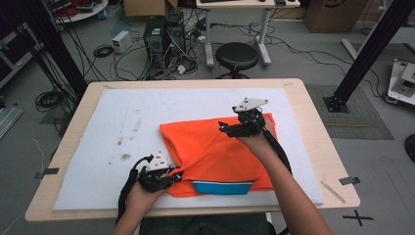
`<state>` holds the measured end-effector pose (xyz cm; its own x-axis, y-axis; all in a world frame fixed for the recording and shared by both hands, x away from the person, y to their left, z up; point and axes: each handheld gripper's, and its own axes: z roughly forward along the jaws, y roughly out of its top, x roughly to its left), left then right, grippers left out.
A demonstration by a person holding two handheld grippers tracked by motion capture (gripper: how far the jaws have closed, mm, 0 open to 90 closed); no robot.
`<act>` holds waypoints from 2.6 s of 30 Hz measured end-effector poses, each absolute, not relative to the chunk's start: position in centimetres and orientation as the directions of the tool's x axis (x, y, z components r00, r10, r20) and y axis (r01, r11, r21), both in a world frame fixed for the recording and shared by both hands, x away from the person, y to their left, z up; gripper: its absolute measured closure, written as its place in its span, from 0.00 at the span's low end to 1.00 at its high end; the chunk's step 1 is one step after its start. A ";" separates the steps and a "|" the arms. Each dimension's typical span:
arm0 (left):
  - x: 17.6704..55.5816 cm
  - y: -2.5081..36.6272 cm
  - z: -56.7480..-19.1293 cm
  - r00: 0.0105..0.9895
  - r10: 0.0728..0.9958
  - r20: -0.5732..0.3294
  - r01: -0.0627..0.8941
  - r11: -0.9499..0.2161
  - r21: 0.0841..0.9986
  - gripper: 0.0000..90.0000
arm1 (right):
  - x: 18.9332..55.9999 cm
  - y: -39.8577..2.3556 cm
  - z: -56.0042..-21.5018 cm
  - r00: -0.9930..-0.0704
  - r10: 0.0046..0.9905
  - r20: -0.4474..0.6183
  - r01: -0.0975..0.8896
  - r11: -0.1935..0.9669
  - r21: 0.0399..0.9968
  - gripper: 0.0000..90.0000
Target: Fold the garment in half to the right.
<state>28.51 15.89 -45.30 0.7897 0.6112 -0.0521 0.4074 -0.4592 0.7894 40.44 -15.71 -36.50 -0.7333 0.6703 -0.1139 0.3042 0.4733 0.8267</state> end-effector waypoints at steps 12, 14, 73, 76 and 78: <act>28.3 15.7 -45.3 0.788 0.614 -0.033 0.396 -0.465 0.792 0.84 | 43.5 -12.5 -35.7 -0.759 0.643 -0.103 0.331 0.517 0.789 0.26; 28.3 15.7 -45.3 0.789 0.614 -0.028 0.392 -0.468 0.792 0.84 | 43.8 -11.8 -35.7 -0.764 0.636 -0.106 0.330 0.528 0.783 0.26; 28.1 15.6 -45.3 0.788 0.616 -0.003 0.378 -0.480 0.792 0.84 | 48.2 6.2 -43.9 -0.885 0.462 -0.062 0.336 0.725 0.602 0.71; 28.1 15.6 -45.3 0.789 0.615 -0.001 0.376 -0.481 0.792 0.86 | 47.9 6.4 -43.7 -0.888 0.449 -0.095 0.314 0.745 0.589 0.85; 28.1 15.6 -45.3 0.789 0.614 -0.004 0.377 -0.479 0.793 0.88 | 47.8 6.5 -43.6 -0.892 0.437 -0.114 0.296 0.756 0.584 0.91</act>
<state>28.08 15.65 -45.26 0.7891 0.6142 -0.0043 0.3768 -0.4786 0.7931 47.76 6.50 -43.58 -0.8922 0.4370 -0.1140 0.2955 0.7559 0.5842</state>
